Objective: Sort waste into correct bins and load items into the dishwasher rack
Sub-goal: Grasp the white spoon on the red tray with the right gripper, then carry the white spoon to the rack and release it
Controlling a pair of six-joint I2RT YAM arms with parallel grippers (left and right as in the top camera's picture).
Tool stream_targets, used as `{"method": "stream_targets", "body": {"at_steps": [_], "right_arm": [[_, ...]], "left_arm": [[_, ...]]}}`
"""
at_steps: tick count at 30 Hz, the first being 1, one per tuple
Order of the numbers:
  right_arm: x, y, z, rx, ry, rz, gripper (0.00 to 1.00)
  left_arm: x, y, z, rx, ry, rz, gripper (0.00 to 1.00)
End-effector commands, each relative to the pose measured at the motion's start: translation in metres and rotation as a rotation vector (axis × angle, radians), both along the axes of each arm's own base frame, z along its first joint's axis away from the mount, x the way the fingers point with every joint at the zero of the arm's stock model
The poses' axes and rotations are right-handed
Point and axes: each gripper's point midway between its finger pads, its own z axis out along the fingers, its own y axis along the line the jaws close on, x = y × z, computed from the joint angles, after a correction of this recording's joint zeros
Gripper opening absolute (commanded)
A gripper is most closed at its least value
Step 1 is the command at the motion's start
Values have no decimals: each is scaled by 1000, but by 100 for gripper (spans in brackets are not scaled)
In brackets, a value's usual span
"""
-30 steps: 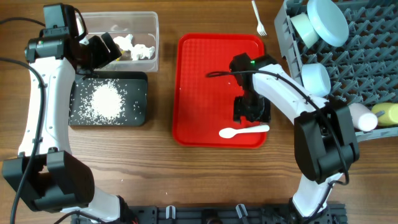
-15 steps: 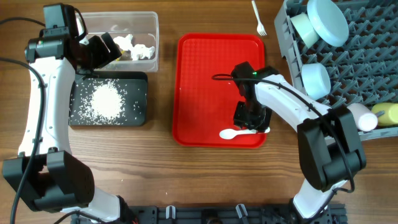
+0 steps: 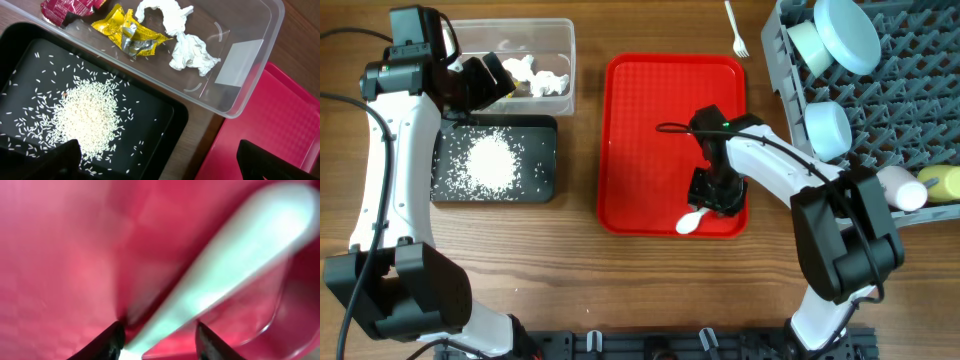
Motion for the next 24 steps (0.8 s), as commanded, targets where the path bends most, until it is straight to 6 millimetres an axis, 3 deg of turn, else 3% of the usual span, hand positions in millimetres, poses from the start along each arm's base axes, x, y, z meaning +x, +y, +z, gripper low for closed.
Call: {"method": "stream_targets", "body": {"at_steps": [1,7,17,19,22,24], "right_arm": [[9,-16,-11,-101,-51,20,31],[31,-9,-14,-75,-147,52,4],[57,-1,-8,-29,-242,147,4],[68,1,8,-8,-271,152,4],[96,-1,53,27,-380,136,4],[122,-11,102,52,-508,100,4]], "left_arm": [[1,0,2,-8,-6,8,100],[1,0,3,-8,-6,9,100],[1,0,3,-8,-6,8,100],[1,0,2,-8,-6,8,100],[1,0,3,-8,-6,8,100],[1,0,3,-8,-6,8,100]]}}
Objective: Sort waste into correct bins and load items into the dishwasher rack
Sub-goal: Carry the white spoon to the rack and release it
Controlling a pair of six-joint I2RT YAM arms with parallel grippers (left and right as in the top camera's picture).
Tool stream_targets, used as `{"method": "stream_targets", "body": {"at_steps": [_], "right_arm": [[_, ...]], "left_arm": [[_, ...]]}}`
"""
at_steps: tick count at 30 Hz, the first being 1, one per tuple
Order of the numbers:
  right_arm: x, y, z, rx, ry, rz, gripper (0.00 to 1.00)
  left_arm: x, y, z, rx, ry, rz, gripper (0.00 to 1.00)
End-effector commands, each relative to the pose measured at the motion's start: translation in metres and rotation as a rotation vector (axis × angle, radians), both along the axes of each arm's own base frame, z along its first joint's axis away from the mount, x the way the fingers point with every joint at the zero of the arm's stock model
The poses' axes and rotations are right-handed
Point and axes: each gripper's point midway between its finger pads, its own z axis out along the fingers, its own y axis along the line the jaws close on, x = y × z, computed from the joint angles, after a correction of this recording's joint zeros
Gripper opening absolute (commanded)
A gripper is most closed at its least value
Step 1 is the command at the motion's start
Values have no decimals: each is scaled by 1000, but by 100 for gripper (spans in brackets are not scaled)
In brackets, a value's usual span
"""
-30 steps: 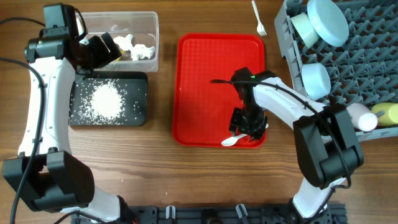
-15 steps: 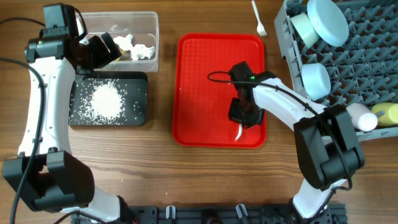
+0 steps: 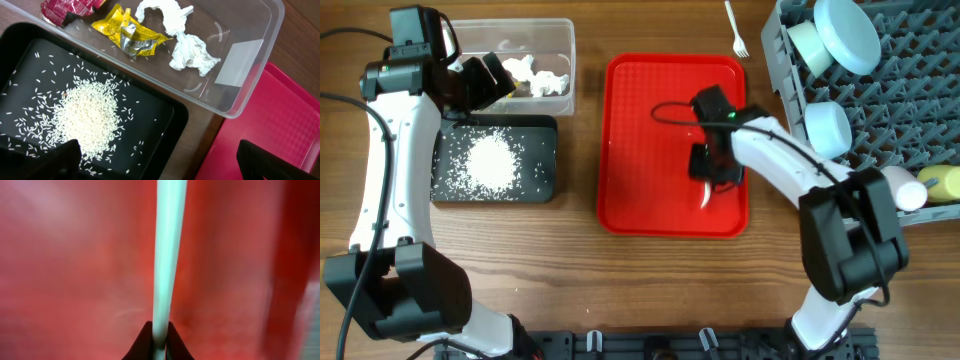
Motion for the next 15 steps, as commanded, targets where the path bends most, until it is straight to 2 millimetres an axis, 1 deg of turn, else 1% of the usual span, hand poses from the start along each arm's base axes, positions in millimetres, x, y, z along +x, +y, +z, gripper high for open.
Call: {"method": "stream_targets", "body": {"at_steps": [1,2,3,4,5,6,7,9,10,11,12,14,15], "right_arm": [[54,-19,97,58,-277,-39,4],[62,-33,120,62,-335,-77,4],[65,-45,132,59,-365,-106,4],[67,-63,147,47,-399,-149,4],[68,-91,161,28,-433,-215,4],[67,-109,167,14,-444,-257,5],[64,-133,172,-7,-453,-314,4],[58,-180,173,-52,-450,-430,4],[55,-201,172,-64,-444,-482,4],[51,-227,168,-78,-432,-555,4],[48,-241,165,-83,-426,-601,4],[38,-280,156,-96,-401,-729,4],[34,-294,151,-100,-387,-775,4]], "left_arm": [[1,0,2,-8,-6,8,100],[1,0,2,-8,-6,8,100],[1,0,2,-8,-6,8,100],[1,0,2,-8,-6,8,100],[1,0,2,-8,-6,8,100],[1,0,2,-8,-6,8,100],[1,0,2,-8,-6,8,100],[1,0,2,-8,-6,8,100],[1,0,2,-8,-6,8,100],[1,0,2,-8,-6,8,100],[1,0,2,-8,-6,8,100],[1,0,2,-8,-6,8,100],[1,0,2,-8,-6,8,100]]}}
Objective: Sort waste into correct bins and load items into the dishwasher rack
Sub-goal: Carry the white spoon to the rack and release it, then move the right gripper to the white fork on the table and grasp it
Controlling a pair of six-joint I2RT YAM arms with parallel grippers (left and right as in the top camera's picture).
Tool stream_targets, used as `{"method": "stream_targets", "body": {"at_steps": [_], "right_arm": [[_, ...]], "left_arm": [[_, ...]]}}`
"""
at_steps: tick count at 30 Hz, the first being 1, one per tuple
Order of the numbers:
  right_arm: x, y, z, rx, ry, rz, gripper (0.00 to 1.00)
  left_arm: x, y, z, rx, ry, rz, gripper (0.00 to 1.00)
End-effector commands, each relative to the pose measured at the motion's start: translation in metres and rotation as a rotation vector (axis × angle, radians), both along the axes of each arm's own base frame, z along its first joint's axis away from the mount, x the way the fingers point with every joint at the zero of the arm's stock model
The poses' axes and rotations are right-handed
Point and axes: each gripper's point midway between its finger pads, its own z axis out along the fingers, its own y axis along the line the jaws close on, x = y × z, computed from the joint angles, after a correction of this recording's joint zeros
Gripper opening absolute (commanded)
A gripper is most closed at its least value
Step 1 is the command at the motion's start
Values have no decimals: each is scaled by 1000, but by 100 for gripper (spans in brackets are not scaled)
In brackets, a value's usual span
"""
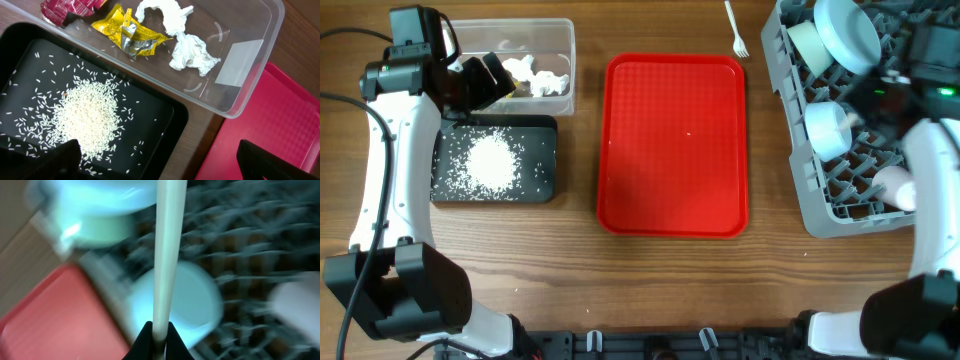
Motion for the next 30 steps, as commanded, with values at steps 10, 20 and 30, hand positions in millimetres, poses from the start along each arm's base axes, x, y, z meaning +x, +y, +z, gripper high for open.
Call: {"method": "stream_targets", "body": {"at_steps": [10,20,30], "right_arm": [[-36,-98,-61,60,143,-310,14],[-28,-88,-62,74,137,-186,68],[23,5,35,4,-69,305,68]], "left_arm": [[1,0,3,-8,-6,9,100],[1,0,3,-8,-6,8,100],[1,0,3,-8,-6,8,100]]}}
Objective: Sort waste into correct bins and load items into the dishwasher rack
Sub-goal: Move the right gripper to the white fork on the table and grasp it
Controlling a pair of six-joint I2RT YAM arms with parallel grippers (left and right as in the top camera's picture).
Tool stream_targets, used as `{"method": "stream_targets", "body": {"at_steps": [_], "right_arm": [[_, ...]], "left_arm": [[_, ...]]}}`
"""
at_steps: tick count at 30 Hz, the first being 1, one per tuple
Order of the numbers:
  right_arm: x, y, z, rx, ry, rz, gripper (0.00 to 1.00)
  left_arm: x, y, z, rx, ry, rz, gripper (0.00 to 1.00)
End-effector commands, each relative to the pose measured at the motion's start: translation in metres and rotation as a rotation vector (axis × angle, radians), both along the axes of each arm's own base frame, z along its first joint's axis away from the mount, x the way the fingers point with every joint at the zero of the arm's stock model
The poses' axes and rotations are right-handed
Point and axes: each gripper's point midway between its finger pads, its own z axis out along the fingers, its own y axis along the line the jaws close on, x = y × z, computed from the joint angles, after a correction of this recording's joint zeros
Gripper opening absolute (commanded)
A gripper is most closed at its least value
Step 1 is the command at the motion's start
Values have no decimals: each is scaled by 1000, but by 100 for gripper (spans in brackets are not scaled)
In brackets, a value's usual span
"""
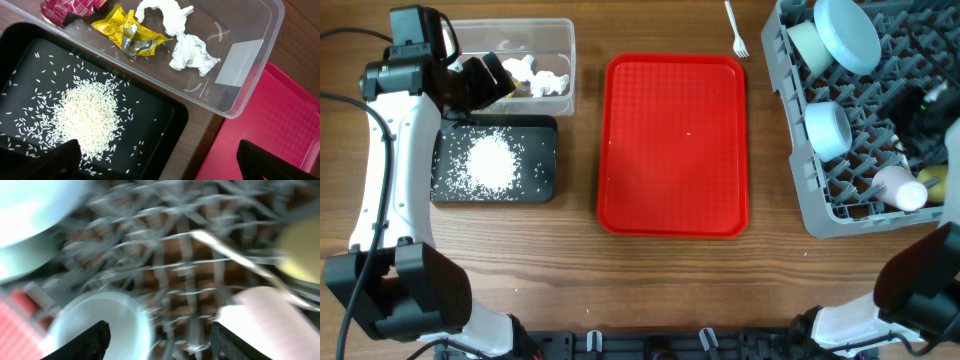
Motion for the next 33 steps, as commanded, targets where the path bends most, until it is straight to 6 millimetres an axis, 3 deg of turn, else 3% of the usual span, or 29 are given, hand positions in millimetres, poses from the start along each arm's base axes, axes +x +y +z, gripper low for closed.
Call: {"method": "stream_targets", "body": {"at_steps": [1,4,7,9,11,14,16,21,24,28,33], "right_arm": [[34,72,87,-76,-190,315,70],[51,133,118,-158,-236,452,75],[73,183,134,-266,-303,493,76],[92,203,134,-280,-354,495,76],[117,216,120,-255,-388,492,75],[152,224,81,-205,-388,503,75],[175,225,45,-196,-370,506,74],[206,228,-31,-185,-319,517,71],[217,227,-51,-195,-326,504,68],[231,225,-61,-201,-365,463,66],[233,224,-81,-194,-343,443,64]], "left_arm": [[1,0,2,-8,-6,8,100],[1,0,3,-8,-6,8,100],[1,0,2,-8,-6,8,100],[1,0,2,-8,-6,9,100],[1,0,3,-8,-6,8,100],[1,0,3,-8,-6,8,100],[1,0,3,-8,-6,8,100],[1,0,2,-8,-6,8,100],[1,0,2,-8,-6,8,100],[1,0,2,-8,-6,8,100],[1,0,3,-8,-6,8,100]]}}
